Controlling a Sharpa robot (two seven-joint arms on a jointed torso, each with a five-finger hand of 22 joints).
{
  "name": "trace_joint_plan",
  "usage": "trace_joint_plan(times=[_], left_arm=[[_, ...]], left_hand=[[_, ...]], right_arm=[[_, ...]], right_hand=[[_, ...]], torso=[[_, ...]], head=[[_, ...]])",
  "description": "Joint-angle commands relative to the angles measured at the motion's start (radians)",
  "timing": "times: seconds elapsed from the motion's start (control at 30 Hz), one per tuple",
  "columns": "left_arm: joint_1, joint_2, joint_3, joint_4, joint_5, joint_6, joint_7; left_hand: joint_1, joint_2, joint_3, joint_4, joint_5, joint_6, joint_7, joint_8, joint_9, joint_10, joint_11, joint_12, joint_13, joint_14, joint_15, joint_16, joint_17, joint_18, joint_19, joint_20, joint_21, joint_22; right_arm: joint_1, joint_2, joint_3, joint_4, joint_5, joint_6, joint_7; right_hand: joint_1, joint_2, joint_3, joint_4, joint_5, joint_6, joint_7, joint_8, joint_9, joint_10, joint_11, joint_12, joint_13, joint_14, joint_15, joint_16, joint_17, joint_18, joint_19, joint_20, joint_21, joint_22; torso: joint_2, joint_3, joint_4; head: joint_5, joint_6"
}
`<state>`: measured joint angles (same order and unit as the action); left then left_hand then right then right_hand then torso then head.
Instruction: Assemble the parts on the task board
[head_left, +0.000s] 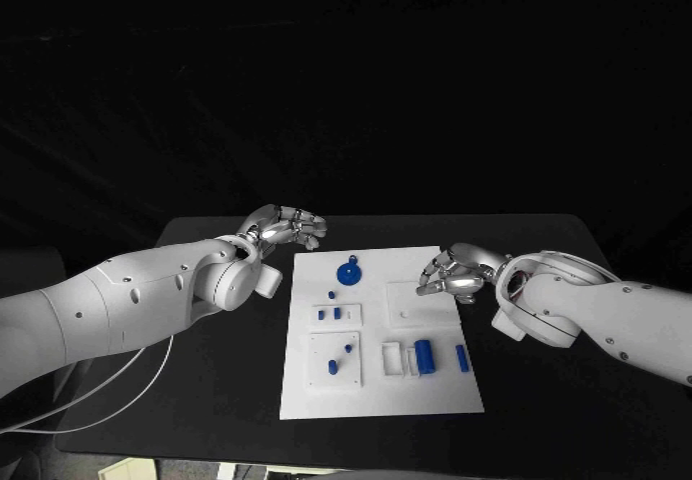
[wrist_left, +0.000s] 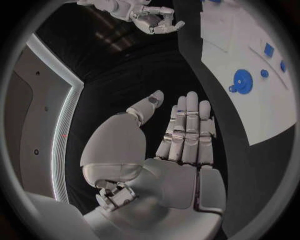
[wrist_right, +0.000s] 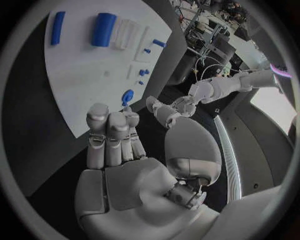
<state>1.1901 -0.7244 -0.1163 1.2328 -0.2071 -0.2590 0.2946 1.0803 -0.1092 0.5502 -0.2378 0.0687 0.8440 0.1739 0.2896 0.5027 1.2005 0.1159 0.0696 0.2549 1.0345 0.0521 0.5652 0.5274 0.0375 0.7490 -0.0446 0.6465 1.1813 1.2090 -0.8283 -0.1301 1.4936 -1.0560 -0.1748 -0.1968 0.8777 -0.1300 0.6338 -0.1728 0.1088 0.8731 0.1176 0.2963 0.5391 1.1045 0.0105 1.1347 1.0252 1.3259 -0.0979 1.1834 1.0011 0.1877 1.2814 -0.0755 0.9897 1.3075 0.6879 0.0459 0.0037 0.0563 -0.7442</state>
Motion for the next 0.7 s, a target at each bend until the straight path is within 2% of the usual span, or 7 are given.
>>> trace_joint_plan(times=[0.03,0.1,0.17,0.3,0.4,0.63,0.7], left_arm=[[-0.004,0.002,0.0,0.001,0.035,0.018,0.009],[-0.006,0.003,-0.001,0.004,0.053,0.02,0.007],[-0.008,0.004,-0.001,0.006,0.053,0.023,0.008],[-0.012,0.008,-0.002,0.004,0.053,0.025,0.012],[-0.02,0.006,-0.004,0.004,0.055,0.027,0.012],[-0.043,0.01,-0.015,0.005,0.07,0.028,0.013],[-0.048,0.01,-0.017,0.007,0.077,0.029,0.013]], left_hand=[[-0.01,0.005,-0.002,0.007,0.001,-0.008,0.001,0.004,-0.001,-0.005,0.0,0.002,-0.001,0.007,0.003,-0.005,0.002,0.01,0.007,0.001,-0.007,0.002],[-0.011,0.005,-0.003,0.008,0.001,-0.008,0.002,0.004,-0.001,-0.006,0.0,0.002,-0.001,0.007,0.003,-0.006,0.003,0.01,0.007,0.001,-0.007,0.002],[-0.013,0.004,-0.004,0.009,0.0,-0.009,0.002,0.004,-0.002,-0.006,0.0,0.002,-0.002,0.007,0.003,-0.007,0.004,0.01,0.007,0.001,-0.008,0.002],[-0.02,0.003,-0.008,0.012,-0.002,-0.01,0.002,0.004,-0.002,-0.007,0.0,0.002,-0.002,0.007,0.004,-0.01,0.008,0.01,0.007,0.001,-0.009,0.004],[-0.028,0.001,-0.012,0.016,-0.004,-0.012,0.003,0.005,-0.003,-0.008,0.001,0.002,-0.002,0.006,0.004,-0.014,0.011,0.01,0.006,0.002,-0.011,0.005],[-0.043,-0.005,-0.02,0.022,-0.007,-0.017,0.004,0.004,-0.006,-0.012,0.002,0.001,-0.004,0.0,0.008,-0.028,0.017,0.009,-0.001,0.004,-0.019,0.006],[-0.047,-0.006,-0.022,0.024,-0.008,-0.019,0.005,0.003,-0.007,-0.013,0.002,0.001,-0.004,-0.001,0.008,-0.03,0.019,0.009,-0.002,0.005,-0.02,0.007]], right_arm=[[-0.001,-0.009,-0.004,0.023,0.043,0.13,-0.107],[-0.001,-0.015,-0.008,0.032,0.048,0.148,-0.153],[-0.001,-0.009,-0.015,0.024,0.052,0.172,-0.203],[-0.003,0.008,-0.045,0.006,0.064,0.186,-0.259],[-0.012,0.019,-0.059,-0.007,0.062,0.18,-0.279],[-0.046,0.05,-0.072,-0.044,0.048,0.198,-0.313],[-0.055,0.055,-0.079,-0.055,0.048,0.207,-0.322]], right_hand=[[-0.03,0.021,-0.01,-0.01,0.004,0.017,0.006,0.009,0.011,-0.005,0.0,0.029,0.035,0.0,-0.002,0.015,0.013,0.074,-0.006,-0.012,0.014,0.025],[-0.039,0.023,-0.008,-0.016,0.024,0.03,0.003,0.016,0.019,0.0,-0.004,0.046,0.055,-0.002,-0.005,0.023,0.019,0.074,-0.007,-0.014,0.023,0.025],[-0.057,0.021,-0.012,-0.011,0.02,0.034,0.0,0.017,0.023,0.004,-0.006,0.054,0.069,-0.003,-0.007,0.027,0.023,0.074,-0.008,-0.015,0.029,0.024],[-0.076,0.022,-0.012,-0.009,0.008,0.033,-0.001,0.015,0.028,-0.002,-0.007,0.052,0.075,-0.006,-0.009,0.03,0.027,0.074,-0.012,-0.017,0.034,0.023],[-0.085,0.022,-0.009,-0.009,0.005,0.033,-0.001,0.014,0.031,-0.005,-0.007,0.049,0.077,-0.007,-0.009,0.031,0.029,0.074,-0.014,-0.017,0.037,0.023],[-0.118,0.022,-0.004,-0.001,-0.013,0.03,0.0,0.009,0.035,-0.005,-0.006,0.048,0.087,-0.008,-0.007,0.033,0.032,0.074,-0.019,-0.016,0.041,0.021],[-0.131,0.02,0.0,0.002,-0.026,0.029,0.0,0.007,0.037,-0.007,-0.006,0.045,0.09,-0.008,-0.007,0.034,0.033,0.074,-0.021,-0.015,0.043,0.021]], torso=[[-0.016,0.0036,-0.0053],[-0.022,0.0036,-0.0071],[-0.028,0.0033,-0.0085],[-0.045,0.0017,-0.0111],[-0.06,0.0017,-0.0118],[-0.099,-0.0003,-0.0117],[-0.106,-0.0014,-0.0113]], head=[[-0.007,-0.021],[-0.002,-0.032],[-0.004,-0.041],[-0.003,-0.065],[0.0,-0.083],[0.001,-0.121],[0.0,-0.123]])
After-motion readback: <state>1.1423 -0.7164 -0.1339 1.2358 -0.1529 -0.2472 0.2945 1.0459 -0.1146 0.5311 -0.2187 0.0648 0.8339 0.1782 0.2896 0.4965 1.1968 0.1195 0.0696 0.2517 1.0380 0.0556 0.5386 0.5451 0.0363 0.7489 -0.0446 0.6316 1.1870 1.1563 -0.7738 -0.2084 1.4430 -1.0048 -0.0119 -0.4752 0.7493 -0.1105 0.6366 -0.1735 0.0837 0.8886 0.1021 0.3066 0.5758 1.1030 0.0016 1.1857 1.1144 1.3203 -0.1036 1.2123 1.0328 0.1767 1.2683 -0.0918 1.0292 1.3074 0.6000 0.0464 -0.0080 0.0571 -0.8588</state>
